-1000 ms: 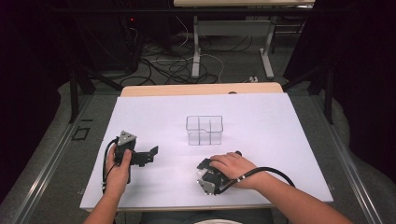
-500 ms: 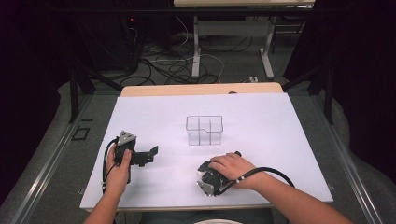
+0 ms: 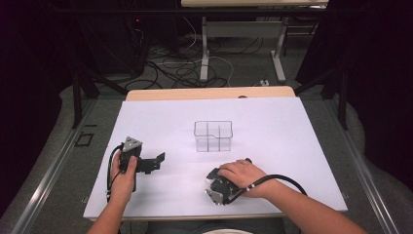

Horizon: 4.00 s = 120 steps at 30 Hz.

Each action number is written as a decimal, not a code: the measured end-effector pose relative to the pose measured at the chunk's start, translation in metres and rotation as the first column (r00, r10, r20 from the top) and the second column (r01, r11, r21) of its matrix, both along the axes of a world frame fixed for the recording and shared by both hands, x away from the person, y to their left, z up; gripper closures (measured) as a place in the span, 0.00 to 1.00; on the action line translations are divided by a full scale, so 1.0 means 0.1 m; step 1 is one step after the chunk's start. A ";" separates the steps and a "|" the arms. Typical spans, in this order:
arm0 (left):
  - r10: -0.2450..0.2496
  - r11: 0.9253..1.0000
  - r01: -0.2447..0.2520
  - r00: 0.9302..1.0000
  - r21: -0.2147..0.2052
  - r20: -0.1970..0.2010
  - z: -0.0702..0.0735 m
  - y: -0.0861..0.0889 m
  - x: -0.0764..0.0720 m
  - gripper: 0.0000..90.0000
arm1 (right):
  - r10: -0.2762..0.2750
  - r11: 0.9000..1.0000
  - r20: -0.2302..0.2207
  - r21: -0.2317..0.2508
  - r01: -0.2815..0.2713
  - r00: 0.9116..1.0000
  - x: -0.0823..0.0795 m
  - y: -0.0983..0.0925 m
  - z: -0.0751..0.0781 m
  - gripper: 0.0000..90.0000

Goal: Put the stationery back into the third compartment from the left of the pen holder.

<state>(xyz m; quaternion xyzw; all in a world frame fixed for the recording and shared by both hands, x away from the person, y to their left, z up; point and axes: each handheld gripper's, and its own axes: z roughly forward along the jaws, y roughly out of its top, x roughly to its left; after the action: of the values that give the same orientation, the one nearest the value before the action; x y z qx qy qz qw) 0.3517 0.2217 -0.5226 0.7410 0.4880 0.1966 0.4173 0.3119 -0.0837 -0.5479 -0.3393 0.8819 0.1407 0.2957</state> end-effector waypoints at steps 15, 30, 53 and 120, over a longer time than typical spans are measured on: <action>-0.001 1.000 0.001 1.000 0.001 0.001 0.00 0.00 0.00 0.00 | -0.038 0.998 0.047 0.057 0.035 0.998 0.02 -0.02 0.14 0.74; -0.005 1.000 0.005 1.000 0.004 -0.005 0.00 0.00 0.00 0.00 | -0.164 0.970 0.015 0.185 0.158 0.986 0.12 -0.04 0.30 0.74; -0.003 1.000 0.003 1.000 0.004 -0.004 -0.01 0.01 0.01 0.00 | -0.272 0.772 -0.275 0.511 0.379 0.922 0.39 -0.01 0.79 0.74; -0.003 1.000 0.003 1.000 -0.002 -0.010 0.00 0.01 0.01 0.00 | -0.307 0.200 -0.722 0.588 0.783 0.620 1.13 -0.59 0.93 0.74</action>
<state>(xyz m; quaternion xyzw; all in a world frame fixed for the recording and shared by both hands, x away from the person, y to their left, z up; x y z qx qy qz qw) 0.3526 0.2231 -0.5230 0.7422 0.4892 0.1918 0.4158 0.4254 -0.1424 -0.4548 0.2589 0.7732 0.5268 0.2402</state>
